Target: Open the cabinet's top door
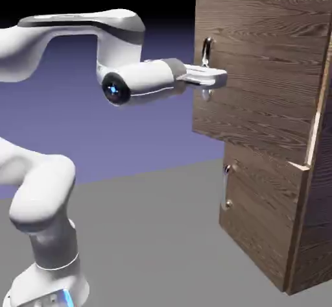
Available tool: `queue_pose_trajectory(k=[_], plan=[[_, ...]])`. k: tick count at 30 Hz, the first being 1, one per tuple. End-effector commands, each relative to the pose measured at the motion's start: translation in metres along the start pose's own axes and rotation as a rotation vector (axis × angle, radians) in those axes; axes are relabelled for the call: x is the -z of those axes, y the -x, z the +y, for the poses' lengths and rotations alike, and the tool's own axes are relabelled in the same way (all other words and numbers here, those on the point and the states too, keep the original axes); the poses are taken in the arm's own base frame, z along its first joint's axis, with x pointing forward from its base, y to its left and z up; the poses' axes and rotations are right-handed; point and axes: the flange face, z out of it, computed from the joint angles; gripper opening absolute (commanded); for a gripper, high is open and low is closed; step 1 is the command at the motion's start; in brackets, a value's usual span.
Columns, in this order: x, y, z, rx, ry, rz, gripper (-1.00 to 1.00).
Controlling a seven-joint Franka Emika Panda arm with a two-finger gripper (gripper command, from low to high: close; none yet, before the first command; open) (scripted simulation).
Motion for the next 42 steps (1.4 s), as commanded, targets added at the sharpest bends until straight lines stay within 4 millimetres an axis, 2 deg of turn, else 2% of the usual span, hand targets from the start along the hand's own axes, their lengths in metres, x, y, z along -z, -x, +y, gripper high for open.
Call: queue_pose_trajectory(k=[1, 13, 23, 32, 42], plan=[[0.007, 0.003, -0.003, -0.001, 0.020, 0.020, -1.00], [0.084, 0.047, -0.047, -0.001, 0.251, 0.250, -1.00], [0.132, 0.098, -0.099, -0.001, 0.451, 0.450, -1.00], [0.153, 0.141, -0.141, 0.000, 0.599, 0.598, -1.00], [0.159, 0.166, -0.166, 0.000, 0.682, 0.681, -1.00]])
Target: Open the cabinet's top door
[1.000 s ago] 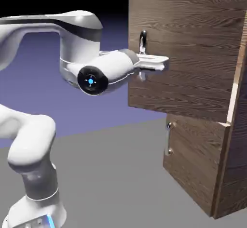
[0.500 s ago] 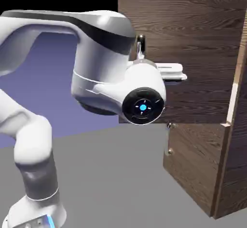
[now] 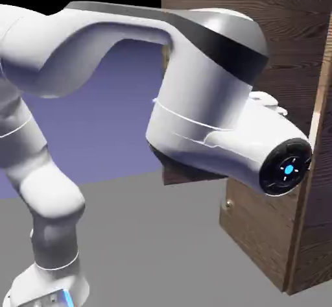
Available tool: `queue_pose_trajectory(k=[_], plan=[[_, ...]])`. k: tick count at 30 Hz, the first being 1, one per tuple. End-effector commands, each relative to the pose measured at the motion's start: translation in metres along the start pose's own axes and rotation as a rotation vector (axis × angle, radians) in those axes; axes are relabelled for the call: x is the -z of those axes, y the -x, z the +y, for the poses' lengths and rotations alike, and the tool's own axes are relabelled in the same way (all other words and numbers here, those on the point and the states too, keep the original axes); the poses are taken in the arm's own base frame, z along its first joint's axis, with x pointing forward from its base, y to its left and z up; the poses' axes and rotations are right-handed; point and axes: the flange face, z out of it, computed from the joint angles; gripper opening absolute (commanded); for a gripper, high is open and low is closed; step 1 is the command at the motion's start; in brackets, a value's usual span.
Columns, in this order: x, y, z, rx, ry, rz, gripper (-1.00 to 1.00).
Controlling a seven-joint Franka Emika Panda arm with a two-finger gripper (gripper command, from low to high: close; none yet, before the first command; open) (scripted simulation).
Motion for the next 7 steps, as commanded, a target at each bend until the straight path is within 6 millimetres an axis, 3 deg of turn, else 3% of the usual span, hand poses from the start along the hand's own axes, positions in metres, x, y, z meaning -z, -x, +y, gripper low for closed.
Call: queue_pose_trajectory(k=[1, 7], plan=[[0.002, 0.001, -0.001, 0.001, 0.007, 0.007, -1.00], [0.017, 0.007, -0.007, 0.001, 0.047, 0.047, -1.00]])
